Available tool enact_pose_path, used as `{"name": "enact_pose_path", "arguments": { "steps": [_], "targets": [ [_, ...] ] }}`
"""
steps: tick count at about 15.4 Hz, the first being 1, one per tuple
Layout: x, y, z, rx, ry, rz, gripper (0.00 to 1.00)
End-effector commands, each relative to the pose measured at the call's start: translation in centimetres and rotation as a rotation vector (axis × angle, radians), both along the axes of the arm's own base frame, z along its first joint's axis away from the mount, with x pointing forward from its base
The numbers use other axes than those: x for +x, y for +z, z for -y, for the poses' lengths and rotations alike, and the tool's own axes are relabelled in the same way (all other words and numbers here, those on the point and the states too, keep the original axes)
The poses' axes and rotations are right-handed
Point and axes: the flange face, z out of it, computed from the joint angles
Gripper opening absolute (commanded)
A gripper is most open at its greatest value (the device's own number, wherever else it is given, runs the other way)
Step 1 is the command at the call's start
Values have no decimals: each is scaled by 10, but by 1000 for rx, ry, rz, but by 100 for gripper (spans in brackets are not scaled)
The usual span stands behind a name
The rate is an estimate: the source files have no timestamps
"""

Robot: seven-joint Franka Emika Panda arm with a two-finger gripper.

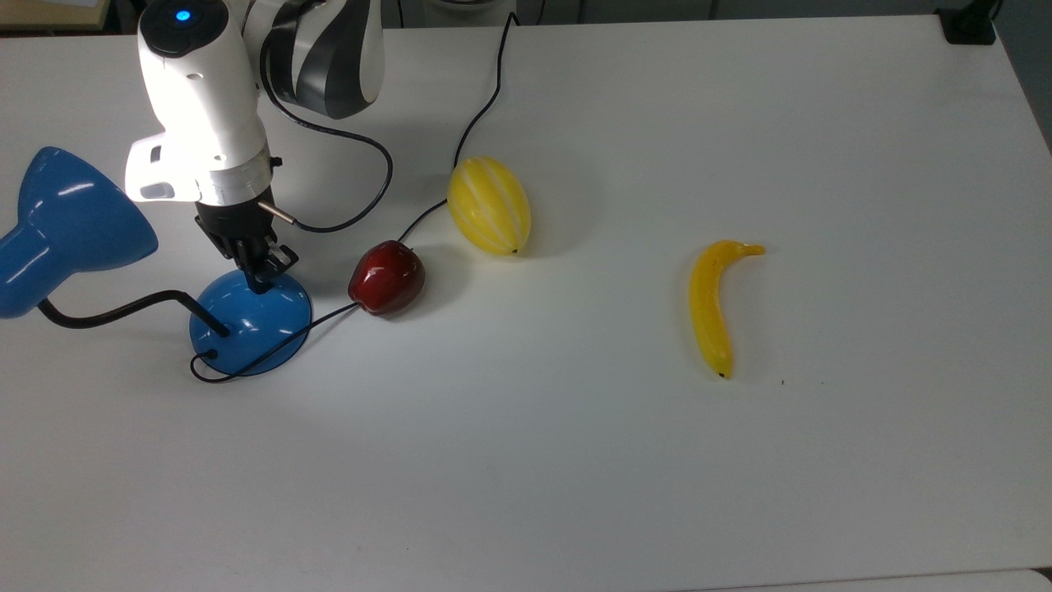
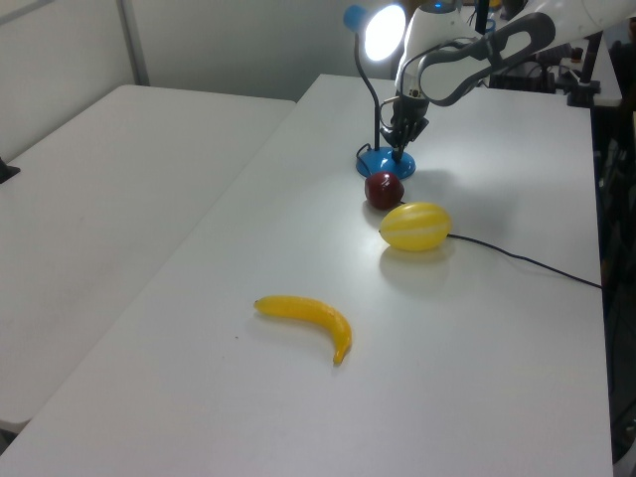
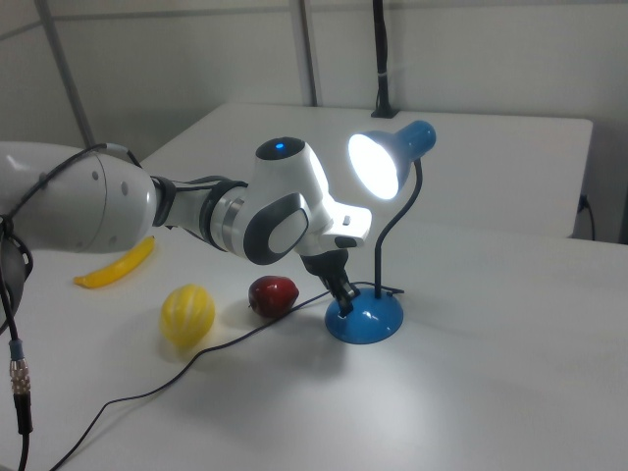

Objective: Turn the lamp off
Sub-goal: 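Press down on the lamp base switch with the gripper fingertips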

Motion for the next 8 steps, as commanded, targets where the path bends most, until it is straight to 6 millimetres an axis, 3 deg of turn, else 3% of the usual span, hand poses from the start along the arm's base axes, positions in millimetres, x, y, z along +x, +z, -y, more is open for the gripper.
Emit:
{"name": "enact_pose_path", "arguments": {
  "steps": [1, 3, 8],
  "targets": [
    [-23, -29, -6, -21, 15, -72, 0],
    [-32, -42, -16, -39, 47, -107, 0],
    [-38, -53, -18, -51, 62, -123, 0]
  ]
}}
